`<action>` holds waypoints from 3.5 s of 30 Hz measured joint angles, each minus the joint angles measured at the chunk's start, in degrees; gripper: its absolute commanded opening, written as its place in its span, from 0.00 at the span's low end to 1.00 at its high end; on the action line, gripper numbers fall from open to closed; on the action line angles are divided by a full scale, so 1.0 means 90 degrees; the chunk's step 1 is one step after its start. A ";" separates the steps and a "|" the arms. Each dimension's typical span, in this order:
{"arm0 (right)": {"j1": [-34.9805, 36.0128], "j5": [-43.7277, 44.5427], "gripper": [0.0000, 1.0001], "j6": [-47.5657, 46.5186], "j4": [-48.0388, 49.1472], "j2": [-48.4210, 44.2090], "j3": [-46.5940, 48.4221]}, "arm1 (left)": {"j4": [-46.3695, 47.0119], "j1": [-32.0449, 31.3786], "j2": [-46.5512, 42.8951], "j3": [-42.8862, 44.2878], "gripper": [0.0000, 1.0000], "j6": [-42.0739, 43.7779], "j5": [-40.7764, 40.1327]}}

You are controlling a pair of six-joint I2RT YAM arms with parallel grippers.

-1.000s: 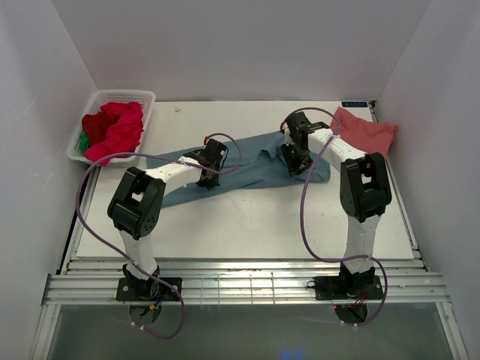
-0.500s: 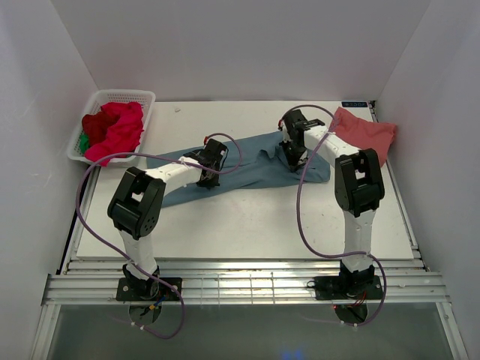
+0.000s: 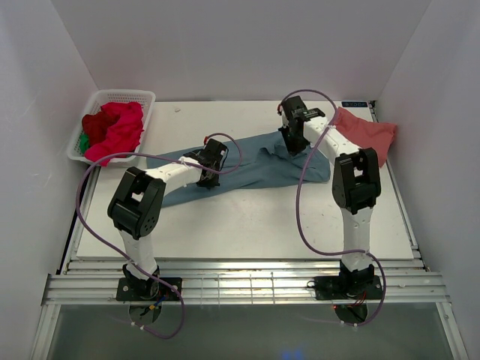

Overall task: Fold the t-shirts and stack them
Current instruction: Fold the other side of the tshirt into a rectangle

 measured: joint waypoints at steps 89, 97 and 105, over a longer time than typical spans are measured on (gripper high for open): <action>0.0226 -0.2050 0.23 0.0427 0.1413 0.0328 -0.0121 | 0.0350 0.0204 0.0066 0.0367 0.42 0.0576 -0.1532; 0.0590 -0.2426 0.23 0.0418 0.1457 0.0328 0.0134 | 0.0787 0.0282 0.0112 0.0282 0.41 0.0814 -0.1542; 0.0624 -0.2438 0.23 0.0415 0.1447 0.0328 0.0134 | 0.0952 0.0413 0.0313 0.0245 0.40 0.0882 -0.1462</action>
